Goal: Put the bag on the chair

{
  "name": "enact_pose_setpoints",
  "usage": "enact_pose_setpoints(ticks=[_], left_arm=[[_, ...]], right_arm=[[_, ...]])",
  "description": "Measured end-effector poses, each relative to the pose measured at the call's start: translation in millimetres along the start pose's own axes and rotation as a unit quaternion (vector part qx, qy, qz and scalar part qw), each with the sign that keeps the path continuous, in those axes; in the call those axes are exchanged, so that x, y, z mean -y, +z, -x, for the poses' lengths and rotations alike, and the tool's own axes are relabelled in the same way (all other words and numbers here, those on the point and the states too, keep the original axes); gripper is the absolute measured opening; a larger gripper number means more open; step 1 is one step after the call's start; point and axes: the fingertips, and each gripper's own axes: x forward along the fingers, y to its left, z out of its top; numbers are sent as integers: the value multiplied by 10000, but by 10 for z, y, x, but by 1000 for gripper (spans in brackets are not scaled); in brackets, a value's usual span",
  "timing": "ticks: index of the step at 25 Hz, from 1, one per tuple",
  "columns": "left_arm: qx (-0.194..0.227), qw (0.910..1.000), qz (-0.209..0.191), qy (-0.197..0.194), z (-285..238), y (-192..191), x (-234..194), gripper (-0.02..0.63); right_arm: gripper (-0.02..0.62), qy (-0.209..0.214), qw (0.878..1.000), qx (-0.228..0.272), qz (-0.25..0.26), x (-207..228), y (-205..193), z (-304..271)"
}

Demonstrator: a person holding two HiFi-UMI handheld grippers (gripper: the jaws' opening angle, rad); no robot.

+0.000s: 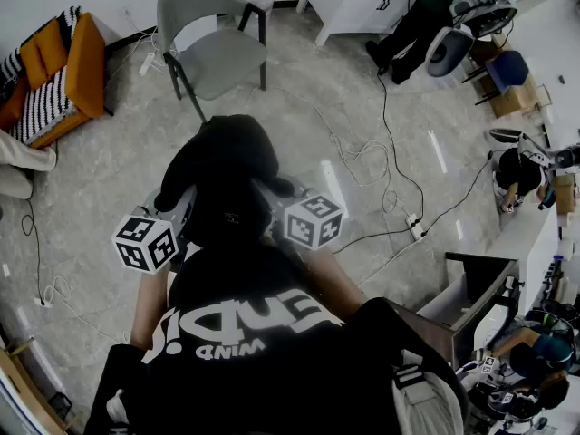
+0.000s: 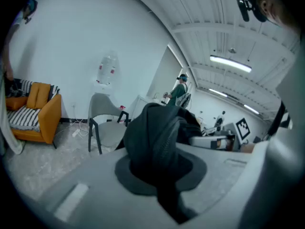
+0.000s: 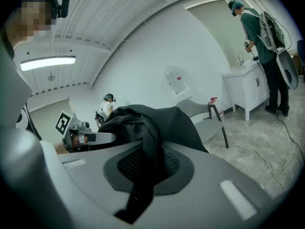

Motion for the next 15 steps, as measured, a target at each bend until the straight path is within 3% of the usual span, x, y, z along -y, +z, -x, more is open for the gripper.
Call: enact_pose_setpoints(ticks=[7, 15], left_arm=[[-110, 9999, -14, -46, 36, -14, -22, 34], [-215, 9989, -180, -385, 126, -20, -249, 34]], right_arm=[[23, -93, 9998, -7, -192, -44, -29, -19], [23, -371, 9985, 185, -364, -137, -78, -234]])
